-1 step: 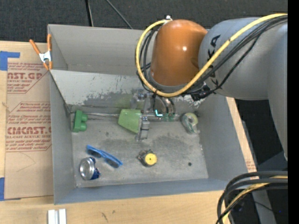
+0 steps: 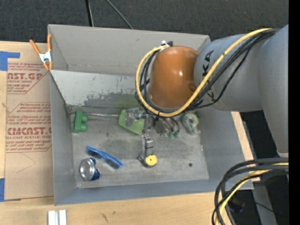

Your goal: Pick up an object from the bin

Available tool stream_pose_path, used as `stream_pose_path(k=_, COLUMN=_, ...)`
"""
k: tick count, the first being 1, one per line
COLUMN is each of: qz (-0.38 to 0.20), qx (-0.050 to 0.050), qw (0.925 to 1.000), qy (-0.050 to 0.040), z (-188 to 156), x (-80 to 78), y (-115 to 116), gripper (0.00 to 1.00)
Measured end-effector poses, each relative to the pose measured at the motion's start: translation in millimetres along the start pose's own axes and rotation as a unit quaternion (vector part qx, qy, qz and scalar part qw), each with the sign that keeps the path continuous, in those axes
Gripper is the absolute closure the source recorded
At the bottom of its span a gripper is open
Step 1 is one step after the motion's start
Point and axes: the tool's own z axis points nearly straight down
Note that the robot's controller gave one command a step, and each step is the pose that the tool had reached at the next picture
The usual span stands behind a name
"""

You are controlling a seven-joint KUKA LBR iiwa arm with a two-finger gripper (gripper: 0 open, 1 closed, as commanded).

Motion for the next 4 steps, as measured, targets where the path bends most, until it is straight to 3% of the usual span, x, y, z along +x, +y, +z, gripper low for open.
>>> stream_pose_path(k=1, qz=-0.13, qx=-0.001, qw=0.9915, qy=0.0004, z=78.8, x=12.7, y=81.3, gripper=0.0)
stream_pose_path(k=2, qz=-0.128, qx=-0.001, qw=0.9918, qy=-0.002, z=76.7, x=11.0, y=79.1, gripper=1.0)
stream_pose_path(k=3, qz=-0.143, qx=0.001, qw=0.9897, qy=-0.0077, z=-43.1, x=-11.6, y=65.6, gripper=1.0)
stream_pose_path(k=4, qz=0.031, qx=-0.001, qw=0.9995, qy=-0.0066, z=-90.2, x=-61.2, y=105.1, gripper=1.0)
